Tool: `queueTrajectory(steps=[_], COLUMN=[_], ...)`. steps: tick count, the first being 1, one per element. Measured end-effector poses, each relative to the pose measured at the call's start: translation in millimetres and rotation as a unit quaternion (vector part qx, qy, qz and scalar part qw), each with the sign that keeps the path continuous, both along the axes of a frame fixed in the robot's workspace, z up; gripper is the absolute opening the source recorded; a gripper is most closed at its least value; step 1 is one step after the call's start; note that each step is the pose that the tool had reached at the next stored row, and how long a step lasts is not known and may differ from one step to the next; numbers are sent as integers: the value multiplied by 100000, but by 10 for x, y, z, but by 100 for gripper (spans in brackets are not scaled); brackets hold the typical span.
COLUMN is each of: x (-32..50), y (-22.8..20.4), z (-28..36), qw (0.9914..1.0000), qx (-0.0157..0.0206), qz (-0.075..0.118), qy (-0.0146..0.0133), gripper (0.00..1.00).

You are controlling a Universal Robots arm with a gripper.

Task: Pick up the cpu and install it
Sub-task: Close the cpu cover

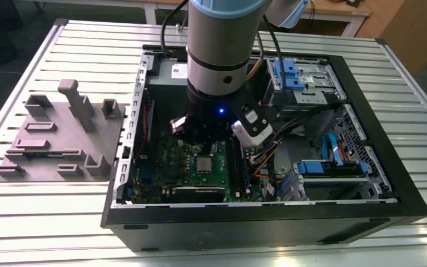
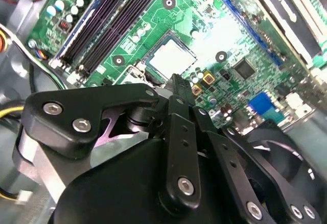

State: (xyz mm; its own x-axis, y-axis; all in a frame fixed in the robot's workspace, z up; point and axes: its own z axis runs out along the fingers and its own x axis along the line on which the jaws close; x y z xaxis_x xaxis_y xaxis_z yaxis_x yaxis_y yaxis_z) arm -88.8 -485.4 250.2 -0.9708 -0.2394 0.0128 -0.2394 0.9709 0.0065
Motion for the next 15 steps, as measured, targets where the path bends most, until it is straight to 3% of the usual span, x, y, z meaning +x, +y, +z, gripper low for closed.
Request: queueTrajectory(steps=[5,15], x=[0,0], y=[0,0], z=[0,0], qw=[99953,99947], qx=[2,2], qz=[3072,3257], qy=[-2,0], gripper=[10,10])
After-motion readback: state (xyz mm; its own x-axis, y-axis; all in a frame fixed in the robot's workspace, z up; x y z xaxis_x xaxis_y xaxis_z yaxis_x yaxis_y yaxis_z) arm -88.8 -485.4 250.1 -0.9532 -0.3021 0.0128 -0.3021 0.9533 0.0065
